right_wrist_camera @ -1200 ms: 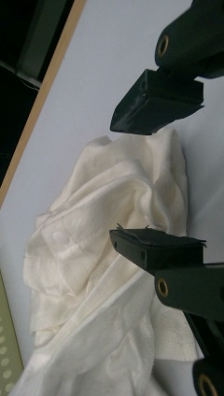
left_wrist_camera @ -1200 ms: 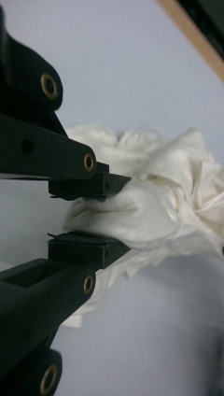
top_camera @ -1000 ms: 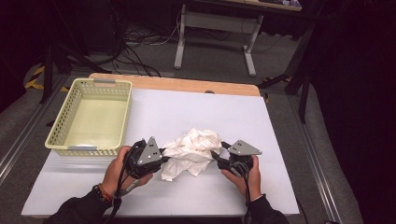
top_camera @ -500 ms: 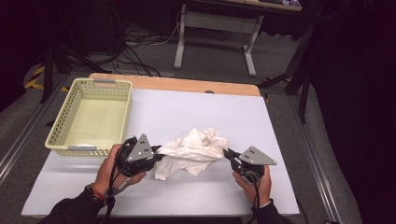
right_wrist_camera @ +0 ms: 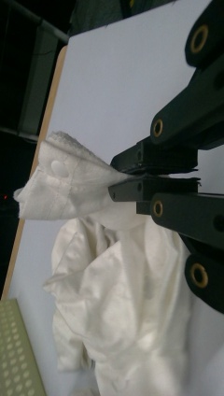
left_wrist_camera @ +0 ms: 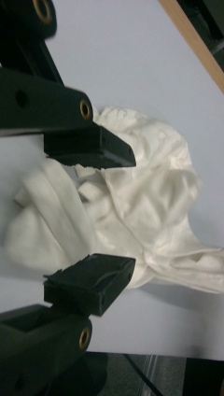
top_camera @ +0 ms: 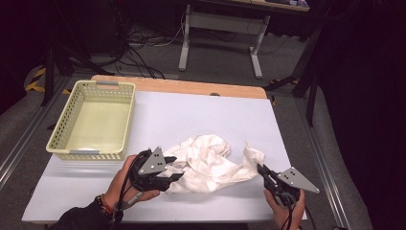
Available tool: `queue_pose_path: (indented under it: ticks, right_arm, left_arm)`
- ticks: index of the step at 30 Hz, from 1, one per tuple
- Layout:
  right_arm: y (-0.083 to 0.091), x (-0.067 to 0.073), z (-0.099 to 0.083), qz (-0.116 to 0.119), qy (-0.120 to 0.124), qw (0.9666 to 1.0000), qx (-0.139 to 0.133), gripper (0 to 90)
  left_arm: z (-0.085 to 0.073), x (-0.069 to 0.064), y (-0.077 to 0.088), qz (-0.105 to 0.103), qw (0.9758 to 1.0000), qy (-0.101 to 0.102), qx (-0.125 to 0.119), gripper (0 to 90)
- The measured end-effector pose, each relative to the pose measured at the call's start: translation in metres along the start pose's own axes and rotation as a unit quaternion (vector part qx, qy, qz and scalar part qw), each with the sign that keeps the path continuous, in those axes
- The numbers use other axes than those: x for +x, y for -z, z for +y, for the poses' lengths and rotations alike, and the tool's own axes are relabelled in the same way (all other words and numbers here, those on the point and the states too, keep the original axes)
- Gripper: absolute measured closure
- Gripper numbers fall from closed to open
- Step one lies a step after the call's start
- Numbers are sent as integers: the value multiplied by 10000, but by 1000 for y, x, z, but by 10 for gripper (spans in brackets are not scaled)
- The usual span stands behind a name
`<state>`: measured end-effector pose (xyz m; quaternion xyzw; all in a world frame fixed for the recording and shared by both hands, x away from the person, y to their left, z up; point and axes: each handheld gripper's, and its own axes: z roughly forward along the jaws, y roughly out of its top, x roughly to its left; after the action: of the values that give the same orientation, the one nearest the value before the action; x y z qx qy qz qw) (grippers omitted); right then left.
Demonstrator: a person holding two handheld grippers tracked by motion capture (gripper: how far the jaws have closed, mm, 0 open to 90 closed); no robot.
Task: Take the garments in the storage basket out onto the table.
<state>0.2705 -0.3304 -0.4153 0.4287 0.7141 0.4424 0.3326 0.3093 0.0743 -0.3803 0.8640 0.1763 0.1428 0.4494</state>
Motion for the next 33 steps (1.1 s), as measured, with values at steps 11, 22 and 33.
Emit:
queue_pose_path:
  ticks: [11,22,33]
  right_arm:
    - [4,-13,-7,-426,-109,9990,24,548]
    - [-10,14,-4,-22,896,9954,325,529]
    - [-13,26,-17,1094,1310,9782,1185,629]
  left_arm:
    - [-12,-8,-33,-292,9969,-229,694,364]
    - [-26,-4,-58,-639,9883,-246,1361,490]
    - [-36,-10,-40,-1223,9813,-262,1465,899]
